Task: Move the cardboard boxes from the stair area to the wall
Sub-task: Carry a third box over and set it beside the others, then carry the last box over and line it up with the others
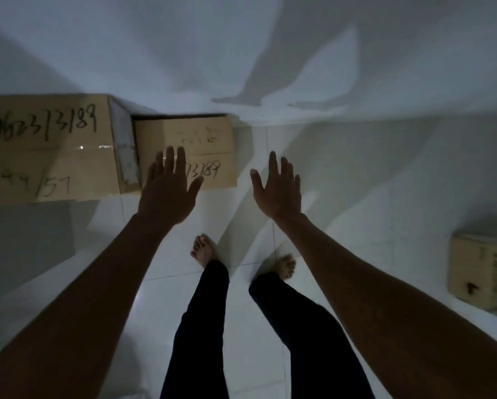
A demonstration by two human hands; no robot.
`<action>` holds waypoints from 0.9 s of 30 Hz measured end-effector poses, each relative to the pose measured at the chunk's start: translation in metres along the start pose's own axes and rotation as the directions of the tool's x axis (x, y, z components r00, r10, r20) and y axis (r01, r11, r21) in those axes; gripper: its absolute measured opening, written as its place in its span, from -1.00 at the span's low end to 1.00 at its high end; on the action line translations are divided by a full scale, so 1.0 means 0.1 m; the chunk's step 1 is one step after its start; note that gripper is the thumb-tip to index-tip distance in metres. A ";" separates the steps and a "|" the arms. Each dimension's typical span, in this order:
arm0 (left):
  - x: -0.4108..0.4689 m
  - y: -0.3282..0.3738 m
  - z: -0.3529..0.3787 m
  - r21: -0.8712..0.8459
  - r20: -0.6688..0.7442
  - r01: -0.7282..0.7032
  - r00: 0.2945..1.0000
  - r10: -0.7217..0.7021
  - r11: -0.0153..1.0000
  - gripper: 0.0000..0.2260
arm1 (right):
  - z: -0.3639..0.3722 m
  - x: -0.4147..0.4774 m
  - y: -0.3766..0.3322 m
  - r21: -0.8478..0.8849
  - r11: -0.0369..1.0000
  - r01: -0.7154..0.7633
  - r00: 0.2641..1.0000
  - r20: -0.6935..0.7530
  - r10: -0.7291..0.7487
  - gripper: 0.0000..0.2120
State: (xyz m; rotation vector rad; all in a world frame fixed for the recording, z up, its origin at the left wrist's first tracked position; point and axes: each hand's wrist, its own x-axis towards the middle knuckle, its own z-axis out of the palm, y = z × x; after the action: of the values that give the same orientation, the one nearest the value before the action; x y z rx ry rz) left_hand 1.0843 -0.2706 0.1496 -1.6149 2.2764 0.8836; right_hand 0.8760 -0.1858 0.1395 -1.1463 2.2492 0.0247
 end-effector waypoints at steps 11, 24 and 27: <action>-1.23 2.20 -0.62 0.047 0.178 -0.234 0.959 0.223 0.971 -0.35 | -1.80 -1.84 1.88 0.058 0.970 -0.235 0.958 -0.156 0.242 -0.30; -2.03 5.18 -0.23 0.225 0.424 -0.663 0.726 0.541 0.714 -0.30 | -2.74 -3.24 4.11 0.483 0.631 -0.607 0.654 -0.147 0.742 -0.22; -1.99 5.86 0.05 0.227 0.491 -0.728 0.660 0.570 0.647 -0.35 | -2.86 -3.24 4.56 0.538 0.562 -0.628 0.594 -0.135 0.793 -0.18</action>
State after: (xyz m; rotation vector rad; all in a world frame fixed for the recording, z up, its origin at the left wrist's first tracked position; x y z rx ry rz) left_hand 0.6235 0.0159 0.4468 -0.3395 2.5315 0.6827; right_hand 0.5361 0.2557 0.4296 0.1149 2.7125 -0.3821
